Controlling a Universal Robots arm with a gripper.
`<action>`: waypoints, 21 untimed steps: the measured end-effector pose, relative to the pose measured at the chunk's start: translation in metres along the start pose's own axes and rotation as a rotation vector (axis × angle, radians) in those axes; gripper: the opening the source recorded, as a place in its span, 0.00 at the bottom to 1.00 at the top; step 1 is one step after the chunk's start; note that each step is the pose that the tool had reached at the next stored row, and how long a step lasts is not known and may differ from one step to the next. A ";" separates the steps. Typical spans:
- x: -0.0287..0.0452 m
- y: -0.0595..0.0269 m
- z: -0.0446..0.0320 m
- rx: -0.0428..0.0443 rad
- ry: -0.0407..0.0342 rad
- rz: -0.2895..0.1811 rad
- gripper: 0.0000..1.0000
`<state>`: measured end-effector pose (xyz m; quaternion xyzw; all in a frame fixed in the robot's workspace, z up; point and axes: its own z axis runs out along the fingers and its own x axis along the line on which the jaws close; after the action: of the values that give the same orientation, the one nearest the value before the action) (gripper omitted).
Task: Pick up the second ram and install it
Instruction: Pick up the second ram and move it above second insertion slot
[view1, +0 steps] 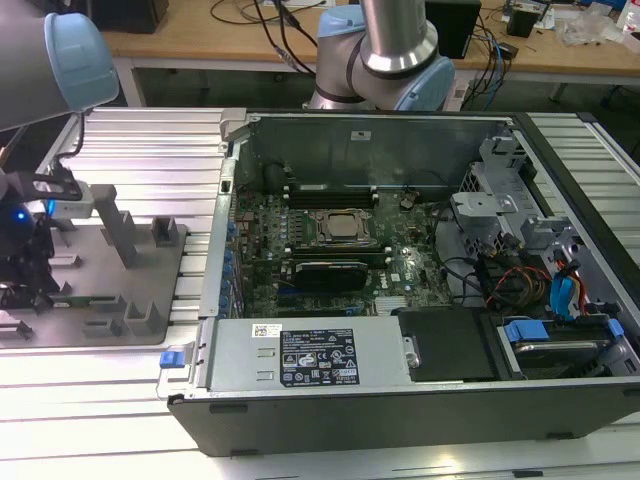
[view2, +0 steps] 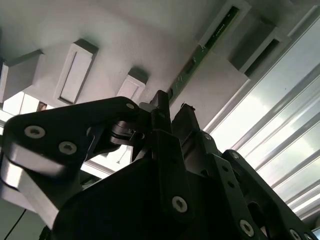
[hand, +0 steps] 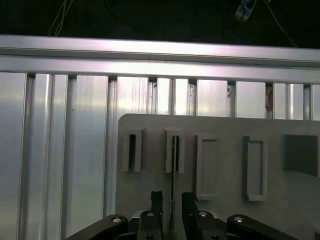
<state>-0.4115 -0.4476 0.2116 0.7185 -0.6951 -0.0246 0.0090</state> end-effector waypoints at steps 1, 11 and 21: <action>0.0000 0.0000 0.0008 0.0000 0.0000 0.000 0.28; 0.0001 -0.0001 0.0033 0.0000 -0.0001 0.000 0.18; -0.0015 -0.0018 0.0028 0.0002 -0.0007 0.000 0.18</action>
<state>-0.4099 -0.4459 0.2088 0.7185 -0.6951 -0.0248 0.0086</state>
